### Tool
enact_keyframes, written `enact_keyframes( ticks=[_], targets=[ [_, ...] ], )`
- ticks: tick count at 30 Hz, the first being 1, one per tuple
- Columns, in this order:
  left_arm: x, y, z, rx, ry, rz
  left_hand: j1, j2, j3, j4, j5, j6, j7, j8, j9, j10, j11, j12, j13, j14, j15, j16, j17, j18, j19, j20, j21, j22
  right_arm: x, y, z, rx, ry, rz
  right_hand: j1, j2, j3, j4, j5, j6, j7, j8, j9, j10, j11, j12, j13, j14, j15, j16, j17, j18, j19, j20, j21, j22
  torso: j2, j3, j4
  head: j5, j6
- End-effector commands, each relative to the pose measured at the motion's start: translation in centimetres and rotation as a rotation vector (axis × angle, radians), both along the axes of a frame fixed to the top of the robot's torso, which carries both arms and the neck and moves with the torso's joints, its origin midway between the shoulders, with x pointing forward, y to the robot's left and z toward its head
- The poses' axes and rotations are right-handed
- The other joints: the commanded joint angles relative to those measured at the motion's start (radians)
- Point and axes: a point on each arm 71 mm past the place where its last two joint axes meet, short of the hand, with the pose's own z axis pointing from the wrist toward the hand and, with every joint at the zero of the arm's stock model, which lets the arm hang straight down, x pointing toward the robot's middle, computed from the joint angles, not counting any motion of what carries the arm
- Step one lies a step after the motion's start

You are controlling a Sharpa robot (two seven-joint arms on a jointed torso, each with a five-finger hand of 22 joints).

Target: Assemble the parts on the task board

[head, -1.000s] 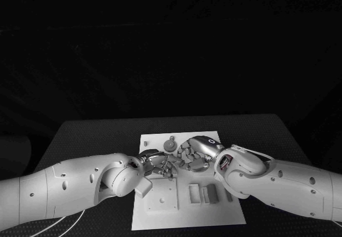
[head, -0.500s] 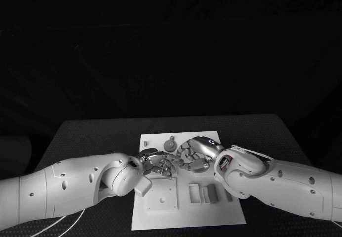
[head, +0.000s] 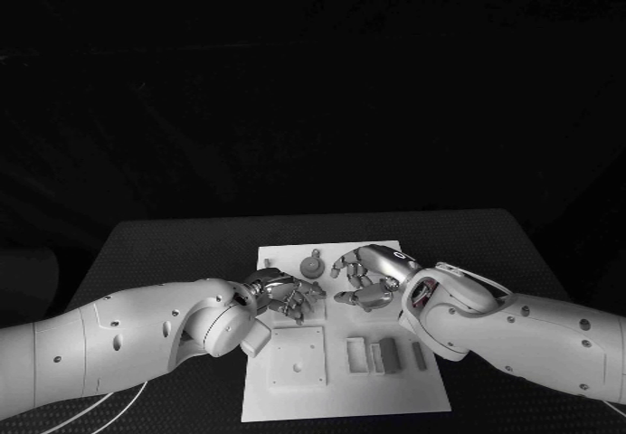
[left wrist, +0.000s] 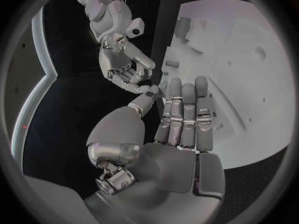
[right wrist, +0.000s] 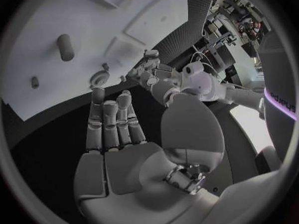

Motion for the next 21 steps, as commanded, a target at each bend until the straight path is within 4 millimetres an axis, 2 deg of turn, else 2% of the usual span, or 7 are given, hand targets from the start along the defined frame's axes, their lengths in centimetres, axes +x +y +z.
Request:
enact_keyframes(
  ticks=[1, 5, 9, 12, 16, 20, 21],
  targets=[
    [0.4, 0.4, 0.2, 0.095, -0.080, -0.009, 0.038, 0.022, 0.008, 0.000, 0.007, 0.009, -0.003, 0.002, -0.003, 0.008, -0.001, -0.004, -0.001, 0.010, -0.001, 0.005, 0.001, 0.014, 0.008, -0.001, -0.002, 0.014, 0.6, -0.8, 0.8, 0.167, 0.017, -0.052, -0.004, -0.007, 0.001, 0.007, 0.001, -0.016, 0.017, -0.001, -0.002, -0.005, 0.001, 0.001, -0.002, -0.004, 0.005, -0.005, -0.003, 0.000, -0.005, 0.002, -0.008, 0.015, 0.000, 0.0005, -0.0005, 0.002, 0.002],
    [0.7, 0.8, 0.2, 0.152, -0.118, -0.027, 0.044, 0.017, 0.011, 0.000, 0.012, 0.012, -0.004, -0.001, -0.006, 0.011, -0.001, -0.007, -0.003, 0.013, -0.002, 0.005, 0.002, 0.013, 0.010, -0.002, -0.001, 0.016, 2.4, -2.4, 2.2, 0.269, 0.004, -0.116, -0.004, 0.001, -0.001, 0.008, 0.001, -0.015, 0.017, 0.001, -0.005, -0.009, 0.001, -0.001, -0.010, -0.008, 0.006, -0.013, -0.010, 0.001, -0.012, 0.005, -0.014, 0.014, 0.000, 0.0000, -0.0011, 0.004, 0.005],
    [0.9, 1.3, 0.4, 0.249, -0.147, -0.053, 0.048, 0.012, 0.014, 0.000, 0.020, 0.018, -0.005, -0.005, -0.008, 0.017, -0.003, -0.010, -0.004, 0.018, -0.004, 0.005, 0.002, 0.011, 0.013, -0.005, 0.000, 0.017, 5.0, -5.2, 3.4, 0.367, 0.027, -0.209, -0.009, 0.013, -0.006, 0.008, 0.001, -0.011, 0.016, 0.005, -0.006, -0.008, 0.000, 0.000, -0.016, -0.007, 0.005, -0.015, -0.014, 0.002, -0.014, 0.008, -0.017, 0.014, -0.002, 0.0001, -0.0008, 0.003, 0.010],
    [1.3, 1.6, 0.9, 0.329, -0.153, -0.081, 0.049, 0.010, 0.015, 0.000, 0.021, 0.020, -0.006, -0.007, -0.009, 0.019, -0.003, -0.011, -0.005, 0.019, -0.005, 0.006, 0.002, 0.011, 0.014, -0.005, 0.001, 0.018, 7.4, -8.0, 4.0, 0.437, 0.067, -0.303, -0.021, 0.029, -0.002, 0.004, 0.001, -0.013, 0.017, 0.009, -0.011, -0.033, 0.004, -0.052, -0.071, -0.038, 0.012, -0.081, -0.055, -0.003, -0.060, 0.022, -0.060, -0.002, -0.003, -0.0002, -0.0017, 0.001, 0.014],
    [1.7, 1.7, 1.8, 0.390, -0.149, -0.107, 0.051, 0.007, 0.015, 0.000, 0.021, 0.023, -0.006, -0.009, -0.009, 0.022, -0.004, -0.013, -0.005, 0.021, -0.006, 0.006, 0.003, 0.010, 0.015, -0.007, 0.002, 0.019, 9.3, -10.8, 4.0, 0.434, 0.058, -0.364, -0.038, 0.054, 0.004, -0.008, 0.002, -0.014, 0.022, 0.021, -0.018, -0.041, 0.013, -0.174, -0.208, -0.058, 0.041, -0.225, -0.145, -0.011, -0.122, 0.047, -0.146, -0.040, -0.002, 0.0002, -0.0002, 0.003, 0.019],
    [2.0, 1.7, 2.5, 0.432, -0.132, -0.126, 0.052, 0.006, 0.015, 0.000, 0.021, 0.025, -0.007, -0.010, -0.009, 0.024, -0.004, -0.013, -0.005, 0.022, -0.006, 0.006, 0.003, 0.010, 0.016, -0.007, 0.002, 0.019, 10.5, -12.6, 4.0, 0.428, 0.056, -0.411, -0.046, 0.064, 0.005, -0.022, 0.001, -0.017, 0.031, 0.034, -0.028, -0.019, 0.018, -0.293, -0.351, -0.046, 0.081, -0.377, -0.231, -0.017, -0.166, 0.070, -0.223, -0.074, -0.002, 0.0020, -0.0001, 0.007, 0.020],
    [2.0, 1.6, 2.7, 0.439, -0.126, -0.129, 0.052, 0.006, 0.015, 0.000, 0.022, 0.026, -0.007, -0.010, -0.010, 0.024, -0.004, -0.014, -0.005, 0.023, -0.006, 0.006, 0.003, 0.010, 0.016, -0.007, 0.002, 0.019, 10.7, -12.9, 4.0, 0.424, 0.056, -0.417, -0.047, 0.066, 0.005, -0.023, 0.002, -0.018, 0.031, 0.035, -0.030, -0.023, 0.022, -0.311, -0.370, -0.052, 0.086, -0.402, -0.242, -0.018, -0.174, 0.073, -0.234, -0.078, -0.002, 0.0018, -0.0011, 0.007, 0.021]
  ],
)
